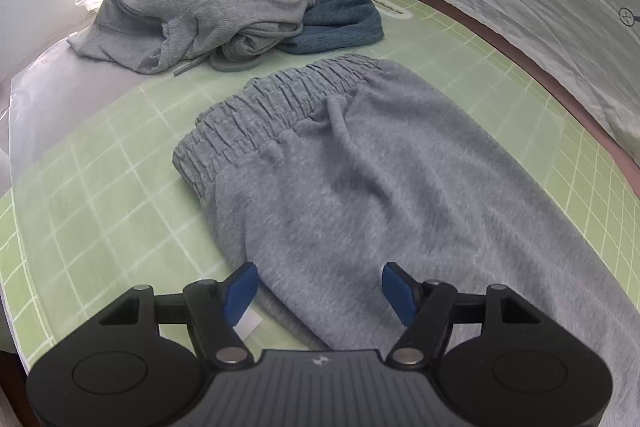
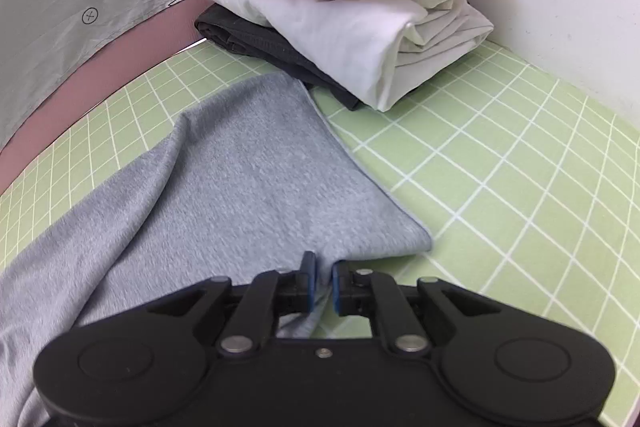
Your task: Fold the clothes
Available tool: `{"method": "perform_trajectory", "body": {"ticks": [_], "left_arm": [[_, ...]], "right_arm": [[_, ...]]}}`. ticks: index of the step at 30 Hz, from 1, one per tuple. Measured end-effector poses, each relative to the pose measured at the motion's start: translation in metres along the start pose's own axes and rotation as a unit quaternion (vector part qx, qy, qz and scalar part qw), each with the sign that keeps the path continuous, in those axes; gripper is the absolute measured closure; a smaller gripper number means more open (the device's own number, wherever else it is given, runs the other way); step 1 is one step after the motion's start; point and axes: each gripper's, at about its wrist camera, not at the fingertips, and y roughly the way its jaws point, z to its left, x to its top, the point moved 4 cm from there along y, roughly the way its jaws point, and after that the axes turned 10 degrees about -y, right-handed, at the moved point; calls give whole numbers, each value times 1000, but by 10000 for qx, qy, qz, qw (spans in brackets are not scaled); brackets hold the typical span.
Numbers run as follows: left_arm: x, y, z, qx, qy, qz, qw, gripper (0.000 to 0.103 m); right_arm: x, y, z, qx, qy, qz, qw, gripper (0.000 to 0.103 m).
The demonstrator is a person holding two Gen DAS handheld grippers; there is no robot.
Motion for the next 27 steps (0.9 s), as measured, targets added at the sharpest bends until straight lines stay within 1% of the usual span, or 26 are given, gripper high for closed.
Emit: {"method": "perform_trajectory", "body": {"ticks": [1,2,3,4,9,10,12,14,18,21,24,25,26,27], "left_arm": [[-4,-4,-1,-56,7,9,10000,33],[-9,-9,-2,-112,14,18,9999,33],[-13,-13,-3,-169,21,27,9999,33],[-18,-17,-4,-214,14,39,9998,33],[-43,-21,-9,-336,-212,237,9989,33],[-47,-20,-11,-358,-250,277,9987,33],[-55,-20,-14,-402,-326,358,9980,33],[-62,-20,-19,-466,-348,395,9975,33],[-69,-14,-24,-397,-387,434,9975,33],[-70,-10,-25,-317,-457,513,9971,33],[-70,-9,-27,-286,-370,516,9976,33],[-69,-9,-28,-292,-338,507,9977,33],[-69,-8,-29,-305,-318,497,9978,35],[-68,-8,-30,-320,-312,488,9978,38]], "right_arm": [[-1,-8,-2,-59,-43,-85,9999,81],[-3,-15,-4,-30,-67,-181,9998,68],[-5,-22,-5,0,-90,-278,9996,59],[-6,-29,-5,50,-136,-354,9993,60],[-17,-40,22,697,-650,-339,9949,63],[-19,-39,27,822,-649,-299,9941,63],[-21,-35,35,928,-641,-286,9932,64],[-21,-31,43,910,-707,-271,9930,64],[-24,-19,53,740,-861,-210,9933,65],[-26,-11,47,573,-634,-111,9963,65],[-26,-5,40,663,-385,-95,9970,65],[-25,-4,39,654,-413,-100,9970,65],[-23,-3,39,622,-474,-100,9969,70],[-22,-2,39,607,-503,-98,9968,77]]}}
